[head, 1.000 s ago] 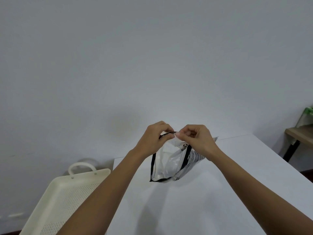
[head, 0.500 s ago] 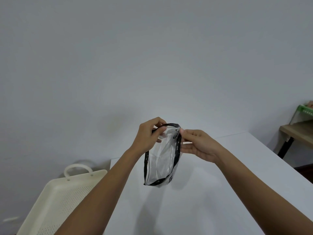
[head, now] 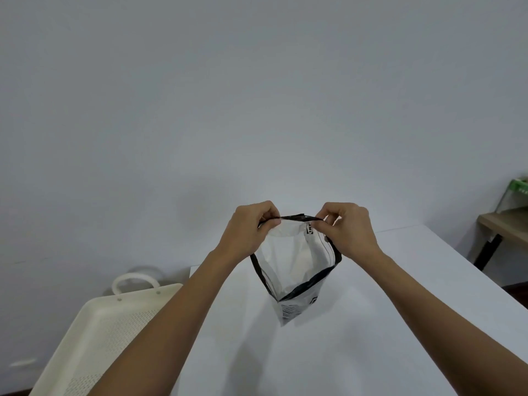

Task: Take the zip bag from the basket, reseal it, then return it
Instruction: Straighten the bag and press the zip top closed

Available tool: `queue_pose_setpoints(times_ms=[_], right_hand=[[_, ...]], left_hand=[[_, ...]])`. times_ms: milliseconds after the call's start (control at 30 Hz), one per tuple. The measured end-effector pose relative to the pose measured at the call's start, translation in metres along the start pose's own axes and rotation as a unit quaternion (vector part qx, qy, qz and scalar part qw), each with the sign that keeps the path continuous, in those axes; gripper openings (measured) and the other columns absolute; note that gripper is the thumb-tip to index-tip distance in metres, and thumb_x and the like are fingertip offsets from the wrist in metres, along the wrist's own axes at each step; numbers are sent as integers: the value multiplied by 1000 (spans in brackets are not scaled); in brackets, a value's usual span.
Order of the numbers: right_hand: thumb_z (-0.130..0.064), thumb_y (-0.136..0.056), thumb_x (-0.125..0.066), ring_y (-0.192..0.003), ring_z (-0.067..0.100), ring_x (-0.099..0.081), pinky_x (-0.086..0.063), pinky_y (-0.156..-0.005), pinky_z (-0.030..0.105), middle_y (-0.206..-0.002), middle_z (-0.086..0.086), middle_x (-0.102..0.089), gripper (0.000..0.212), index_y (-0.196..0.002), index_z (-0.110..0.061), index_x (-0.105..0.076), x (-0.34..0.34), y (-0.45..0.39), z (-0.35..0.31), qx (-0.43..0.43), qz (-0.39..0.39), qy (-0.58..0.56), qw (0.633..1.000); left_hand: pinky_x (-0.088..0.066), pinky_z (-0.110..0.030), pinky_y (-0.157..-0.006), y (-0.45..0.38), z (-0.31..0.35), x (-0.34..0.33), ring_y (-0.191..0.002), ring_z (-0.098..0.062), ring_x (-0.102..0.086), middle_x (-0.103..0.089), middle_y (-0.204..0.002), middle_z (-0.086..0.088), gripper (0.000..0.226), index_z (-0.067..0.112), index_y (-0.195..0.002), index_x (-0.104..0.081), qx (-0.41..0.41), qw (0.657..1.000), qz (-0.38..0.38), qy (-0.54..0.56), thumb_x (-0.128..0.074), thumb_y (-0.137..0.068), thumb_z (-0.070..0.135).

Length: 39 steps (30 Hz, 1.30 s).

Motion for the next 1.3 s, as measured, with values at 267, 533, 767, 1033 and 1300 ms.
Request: queue_pose_setpoints(times_ms=[267,533,767,1033,1300], right_hand=[[-18,-83,-73,-69,13,-65,-51,-66,27,-89,-2,-66,19,-102,-22,-74,1,2,-3,146,33,68,986],[-4,-92,-57,-61,23,-53,-48,-59,38,-78,3,-59,12,-83,-6,-65,0,3,-3,221,3,115,968],[-3,-95,-52,-79,32,-60,-50,-75,38,-83,15,-66,13,-88,-9,-61,11,-3,-10,136,-104,-108,979],[-9,-99,-49,-89,20,-62,-50,-81,19,-99,13,-74,10,-95,-3,-56,21,-9,-17,71,-183,-302,933],[0,-78,-58,-95,20,-68,-49,-79,26,-108,1,-74,45,-114,-26,-69,30,-14,0,37,-266,-248,931]], left_hand=[[-59,-38,-71,10,19,-5,-67,-9,-72,-74,-74,9,8,17,-81,-72,15,998,40,-40,-69,-86,22],[-57,-29,-66,24,27,-7,-65,-4,-72,-71,-65,17,22,22,-75,-73,12,1000,12,5,-65,-86,39],[-38,-26,-105,21,-12,-1,-135,-1,-43,-50,-144,19,49,44,-136,-48,81,976,-135,151,-62,-89,49],[-47,-39,-78,32,-29,-18,-80,-18,-61,-68,-86,-1,35,17,-87,-73,91,944,-270,170,-81,-70,46],[-48,-33,-72,34,-30,-12,-77,-16,-62,-70,-80,-6,20,13,-81,-77,116,930,-257,235,-81,-76,32]])
Point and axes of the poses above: each hand's wrist, its own y-axis away from the middle knuckle, its own x-axis out of the back of the hand, z = x × y, the point moved 1 cm from there along -y, towards the middle knuckle
